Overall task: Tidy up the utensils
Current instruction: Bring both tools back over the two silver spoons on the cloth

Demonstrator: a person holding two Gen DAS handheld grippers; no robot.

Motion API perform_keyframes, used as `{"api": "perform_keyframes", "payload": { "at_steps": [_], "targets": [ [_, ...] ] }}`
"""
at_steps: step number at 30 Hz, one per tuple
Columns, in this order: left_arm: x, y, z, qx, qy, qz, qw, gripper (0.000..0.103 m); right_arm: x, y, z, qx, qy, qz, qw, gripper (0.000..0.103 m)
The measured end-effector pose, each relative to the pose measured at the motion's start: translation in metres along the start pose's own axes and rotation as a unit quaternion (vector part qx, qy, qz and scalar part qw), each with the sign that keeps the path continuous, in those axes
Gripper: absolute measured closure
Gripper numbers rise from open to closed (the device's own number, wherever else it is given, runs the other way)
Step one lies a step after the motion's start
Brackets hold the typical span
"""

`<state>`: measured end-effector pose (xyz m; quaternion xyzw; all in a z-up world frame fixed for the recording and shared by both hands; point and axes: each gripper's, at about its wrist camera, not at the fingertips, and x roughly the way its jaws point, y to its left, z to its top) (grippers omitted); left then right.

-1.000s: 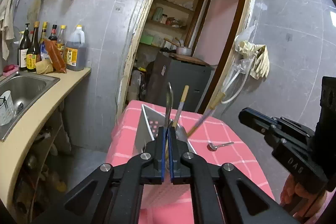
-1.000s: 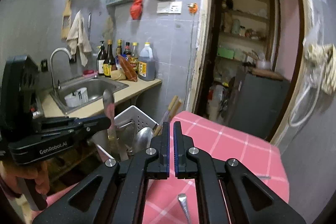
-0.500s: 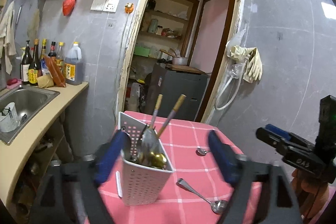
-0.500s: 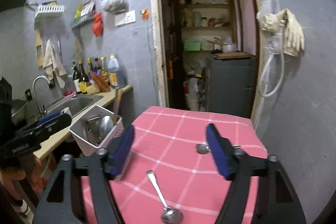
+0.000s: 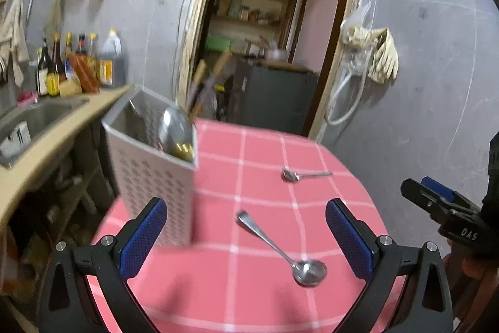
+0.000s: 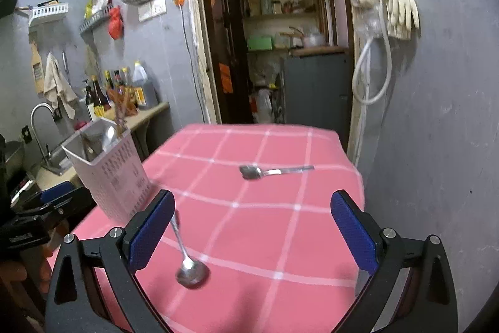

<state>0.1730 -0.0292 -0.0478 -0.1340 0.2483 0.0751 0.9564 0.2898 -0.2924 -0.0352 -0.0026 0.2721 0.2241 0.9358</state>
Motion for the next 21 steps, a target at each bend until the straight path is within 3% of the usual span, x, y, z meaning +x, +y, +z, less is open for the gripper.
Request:
{"api": "perform_keyframes", "payload": {
  "at_steps": [10, 21],
  "targets": [
    [0.049, -0.019, -0.025, -0.044, 0.048, 0.028, 0.9975, 0.001, 0.049, -0.039, -0.022, -0.003, 0.035, 0.019, 0.999, 0.005],
    [0.104, -0.024, -0.034, -0.09, 0.065, 0.071, 0.9913, 0.001, 0.114, -0.059, -0.02, -0.031, 0.066, 0.061, 0.995, 0.004]
  ]
}}
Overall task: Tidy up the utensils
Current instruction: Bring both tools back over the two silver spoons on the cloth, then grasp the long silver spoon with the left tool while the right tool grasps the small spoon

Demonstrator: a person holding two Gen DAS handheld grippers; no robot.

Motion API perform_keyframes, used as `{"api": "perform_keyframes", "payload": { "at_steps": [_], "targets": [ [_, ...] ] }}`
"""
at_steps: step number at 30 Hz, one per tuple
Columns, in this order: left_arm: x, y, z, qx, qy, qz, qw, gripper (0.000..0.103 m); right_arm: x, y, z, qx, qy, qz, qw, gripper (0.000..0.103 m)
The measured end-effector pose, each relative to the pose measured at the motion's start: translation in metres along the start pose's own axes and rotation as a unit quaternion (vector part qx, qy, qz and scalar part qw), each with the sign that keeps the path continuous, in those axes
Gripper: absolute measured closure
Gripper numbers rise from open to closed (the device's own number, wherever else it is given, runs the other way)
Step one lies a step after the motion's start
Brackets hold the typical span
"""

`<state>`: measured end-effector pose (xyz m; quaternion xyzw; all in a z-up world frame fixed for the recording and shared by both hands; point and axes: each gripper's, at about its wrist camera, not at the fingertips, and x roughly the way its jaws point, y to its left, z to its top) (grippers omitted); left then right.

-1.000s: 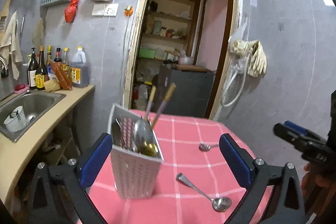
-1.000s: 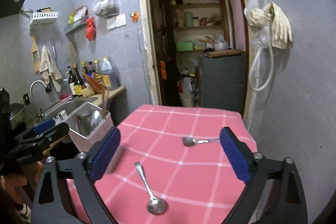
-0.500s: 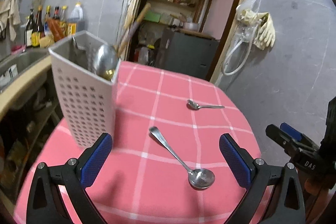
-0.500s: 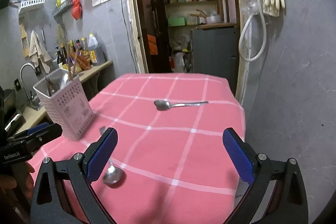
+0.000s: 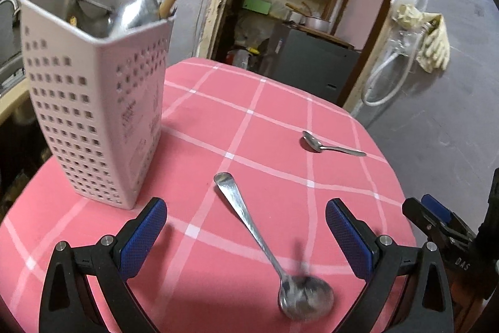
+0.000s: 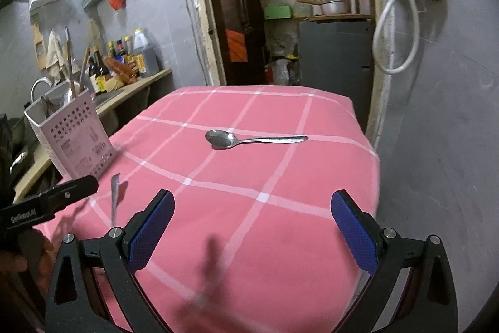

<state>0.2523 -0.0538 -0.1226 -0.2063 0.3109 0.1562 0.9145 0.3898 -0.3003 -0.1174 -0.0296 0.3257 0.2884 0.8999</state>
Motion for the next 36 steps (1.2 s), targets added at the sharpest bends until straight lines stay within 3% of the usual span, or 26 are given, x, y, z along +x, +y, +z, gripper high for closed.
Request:
{"api": "perform_keyframes", "payload": {
  "at_steps": [5, 10, 13, 15, 18, 27, 29, 31, 33, 36],
  "targets": [
    [0.022, 0.0, 0.0, -0.027, 0.014, 0.012, 0.9995, 0.001, 0.018, -0.007, 0.008, -0.011, 0.008, 0.013, 1.0, 0.004],
    [0.034, -0.001, 0.0, -0.041, 0.025, -0.008, 0.9988, 0.004, 0.047, -0.007, 0.025, -0.04, 0.038, 0.049, 0.997, 0.005],
    [0.041, -0.002, 0.0, -0.043, 0.037, -0.02, 0.9982, 0.021, 0.071, -0.003, 0.034, -0.066, 0.068, 0.063, 0.993, 0.005],
    [0.047, -0.002, 0.0, -0.046, 0.049, -0.026, 0.9974, 0.039, 0.085, 0.002, 0.038, -0.087, 0.088, 0.071, 0.99, 0.005],
    [0.052, 0.0, 0.0, -0.056, 0.056, -0.023, 0.9966, 0.05, 0.098, 0.013, 0.042, -0.117, 0.109, 0.08, 0.984, 0.005],
    [0.062, -0.01, 0.005, -0.033, 0.068, 0.002, 0.9971, 0.059, 0.139, 0.044, 0.053, -0.158, 0.145, 0.085, 0.973, 0.006],
    [0.062, -0.009, 0.006, -0.033, 0.068, 0.007, 0.9971, 0.064, 0.144, 0.049, 0.057, -0.167, 0.14, 0.078, 0.973, 0.011],
    [0.062, -0.006, 0.006, -0.039, 0.067, 0.009, 0.9969, 0.071, 0.149, 0.054, 0.06, -0.174, 0.141, 0.072, 0.972, 0.025],
    [0.062, -0.003, 0.006, -0.047, 0.067, 0.008, 0.9966, 0.078, 0.155, 0.059, 0.06, -0.18, 0.147, 0.066, 0.97, 0.033],
    [0.062, 0.004, 0.006, -0.056, 0.07, 0.007, 0.996, 0.087, 0.156, 0.062, 0.064, -0.184, 0.141, 0.06, 0.971, 0.038]
  ]
}}
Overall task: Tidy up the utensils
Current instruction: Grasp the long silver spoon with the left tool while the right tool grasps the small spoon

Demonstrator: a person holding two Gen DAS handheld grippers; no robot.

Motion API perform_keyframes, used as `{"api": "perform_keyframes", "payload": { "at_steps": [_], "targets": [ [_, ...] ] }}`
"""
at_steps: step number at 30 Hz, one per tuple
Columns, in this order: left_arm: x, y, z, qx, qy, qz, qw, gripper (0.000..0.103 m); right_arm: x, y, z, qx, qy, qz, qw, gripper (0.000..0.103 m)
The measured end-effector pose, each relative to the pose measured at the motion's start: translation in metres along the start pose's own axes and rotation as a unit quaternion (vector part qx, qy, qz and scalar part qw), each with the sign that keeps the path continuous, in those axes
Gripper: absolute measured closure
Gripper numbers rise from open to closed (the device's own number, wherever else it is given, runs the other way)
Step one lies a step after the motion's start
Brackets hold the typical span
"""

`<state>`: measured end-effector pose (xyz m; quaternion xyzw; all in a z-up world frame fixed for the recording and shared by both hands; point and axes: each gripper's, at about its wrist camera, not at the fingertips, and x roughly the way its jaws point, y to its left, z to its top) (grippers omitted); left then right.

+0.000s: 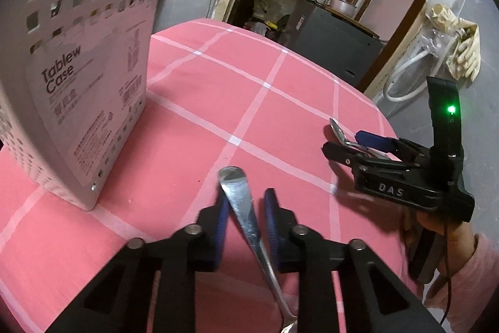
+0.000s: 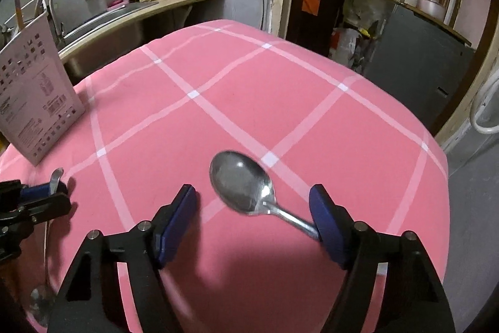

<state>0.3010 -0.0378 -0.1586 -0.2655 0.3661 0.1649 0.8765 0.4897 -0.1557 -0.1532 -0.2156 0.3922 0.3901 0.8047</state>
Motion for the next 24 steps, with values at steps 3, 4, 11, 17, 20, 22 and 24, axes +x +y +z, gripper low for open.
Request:
{"api": "perform_keyframes", "payload": {
  "at_steps": [3, 4, 11, 17, 20, 22, 24],
  "targets": [
    [0.0, 0.003, 0.0, -0.005, 0.003, -0.009, 0.9999, 0.089, -0.001, 0.003, 0.002, -0.01, -0.003, -0.008, 1.0, 0.043],
    [0.0, 0.004, 0.0, -0.006, 0.003, -0.011, 0.9999, 0.089, -0.001, 0.004, 0.003, -0.013, -0.004, -0.01, 1.0, 0.048],
    [0.0, 0.006, -0.001, -0.017, 0.025, -0.036, 0.9989, 0.098, -0.017, 0.011, 0.005, -0.031, -0.03, -0.023, 0.999, 0.095],
    [-0.015, -0.002, 0.001, 0.005, 0.022, -0.064, 0.9977, 0.1, -0.052, -0.001, 0.002, 0.027, -0.064, -0.011, 0.998, 0.098],
    [-0.027, -0.008, 0.004, 0.023, 0.017, -0.077, 0.9966, 0.101, -0.074, -0.005, -0.002, 0.069, -0.083, -0.005, 0.994, 0.099],
    [-0.034, -0.01, 0.007, 0.032, 0.013, -0.084, 0.9958, 0.1, -0.092, -0.007, -0.004, 0.101, -0.102, 0.002, 0.99, 0.1],
    [-0.045, -0.012, 0.011, 0.043, 0.007, -0.094, 0.9946, 0.1, -0.11, -0.009, -0.007, 0.125, -0.122, 0.009, 0.985, 0.101]
  ]
}}
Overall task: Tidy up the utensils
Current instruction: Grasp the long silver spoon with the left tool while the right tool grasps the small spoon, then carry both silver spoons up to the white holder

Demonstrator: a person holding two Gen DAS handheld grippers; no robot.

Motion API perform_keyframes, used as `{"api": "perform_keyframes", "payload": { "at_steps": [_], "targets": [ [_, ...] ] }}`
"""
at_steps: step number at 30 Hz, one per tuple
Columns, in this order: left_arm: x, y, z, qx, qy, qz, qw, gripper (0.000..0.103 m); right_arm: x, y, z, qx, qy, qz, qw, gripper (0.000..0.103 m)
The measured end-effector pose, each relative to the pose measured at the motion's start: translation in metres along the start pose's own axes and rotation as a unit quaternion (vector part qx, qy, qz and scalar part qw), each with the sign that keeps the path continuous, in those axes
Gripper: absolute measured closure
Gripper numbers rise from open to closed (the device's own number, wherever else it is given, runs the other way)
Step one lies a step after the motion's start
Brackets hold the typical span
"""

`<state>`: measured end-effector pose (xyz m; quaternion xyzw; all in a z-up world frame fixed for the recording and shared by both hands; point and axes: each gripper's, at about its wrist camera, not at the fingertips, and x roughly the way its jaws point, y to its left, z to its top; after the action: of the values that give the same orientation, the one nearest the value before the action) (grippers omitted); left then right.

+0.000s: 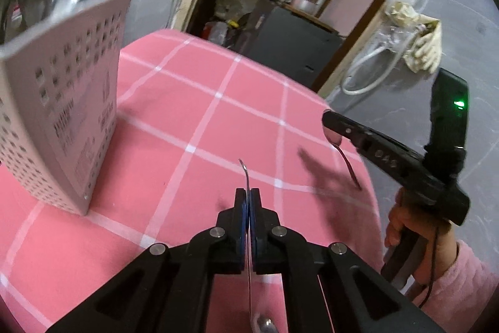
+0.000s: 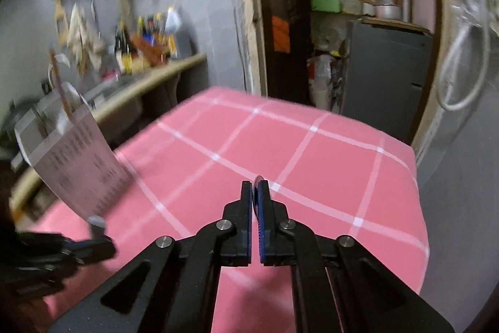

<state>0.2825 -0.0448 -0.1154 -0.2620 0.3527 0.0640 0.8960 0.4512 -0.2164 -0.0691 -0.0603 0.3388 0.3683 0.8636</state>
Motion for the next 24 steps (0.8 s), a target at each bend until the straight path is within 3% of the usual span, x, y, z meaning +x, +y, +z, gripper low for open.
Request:
{"api": "perform_keyframes", "payload": {
  "at_steps": [10, 15, 18, 24],
  "targets": [
    [-0.059, -0.009, 0.027, 0.062, -0.027, -0.036, 0.9971, 0.101, -0.088, 0.021, 0.003, 0.12, -0.093, 0.032, 0.988, 0.101],
    [-0.106, -0.011, 0.051, 0.09, -0.049, -0.057, 0.9931, 0.101, -0.126, 0.041, 0.003, 0.186, -0.151, 0.06, 0.969, 0.101],
    [-0.138, -0.008, 0.066, 0.103, -0.06, -0.064, 0.9908, 0.101, -0.138, 0.058, 0.007, 0.213, -0.18, 0.083, 0.957, 0.101],
    [-0.194, 0.02, 0.103, 0.097, -0.084, -0.057, 0.9902, 0.101, -0.139, 0.109, 0.021, 0.216, -0.216, 0.13, 0.943, 0.101]
  ]
}}
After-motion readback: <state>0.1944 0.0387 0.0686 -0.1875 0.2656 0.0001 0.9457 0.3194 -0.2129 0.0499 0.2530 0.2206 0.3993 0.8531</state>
